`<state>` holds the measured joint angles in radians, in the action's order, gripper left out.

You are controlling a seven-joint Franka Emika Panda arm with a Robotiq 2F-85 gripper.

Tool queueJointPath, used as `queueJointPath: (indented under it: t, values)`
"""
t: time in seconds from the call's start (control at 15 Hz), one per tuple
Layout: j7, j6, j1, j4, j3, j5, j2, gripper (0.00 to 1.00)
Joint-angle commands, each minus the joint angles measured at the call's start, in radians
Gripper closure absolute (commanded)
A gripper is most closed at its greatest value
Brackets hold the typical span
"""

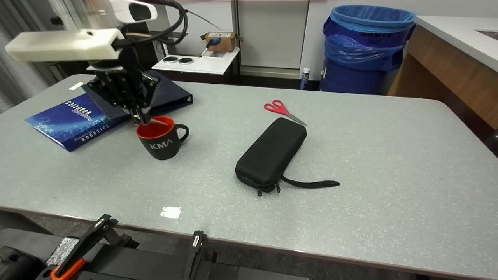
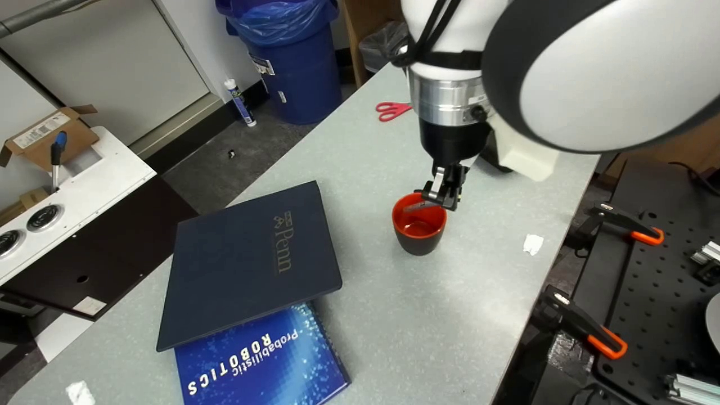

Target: Remove the pen from the mug and put it on the table

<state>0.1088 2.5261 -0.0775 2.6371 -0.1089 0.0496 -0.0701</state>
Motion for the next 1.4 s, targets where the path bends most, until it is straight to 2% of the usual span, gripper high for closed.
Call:
queueJointPath:
  t: [0.0,0.27,0.33,0.53,0.73,1.0,1.27,1.33]
  values:
    - [0.053,0.006,0.005,0.141,-0.003,0.043,-0.244,0.97]
    - [0.184,0.015,0.101,0.199,-0.020,0.146,-0.339,0.97]
    - [0.232,0.014,0.145,0.148,-0.028,0.183,-0.293,0.97]
    - [0.366,0.077,0.267,0.150,-0.035,0.300,-0.234,0.97]
    - [0.502,0.201,0.356,0.121,-0.038,0.403,-0.099,0.97]
    - [0.718,0.363,0.404,0.025,-0.047,0.567,0.126,0.97]
    - [0.856,0.380,0.347,-0.100,-0.006,0.694,0.306,0.97]
    - [0.862,0.382,0.339,-0.125,-0.004,0.696,0.343,0.97]
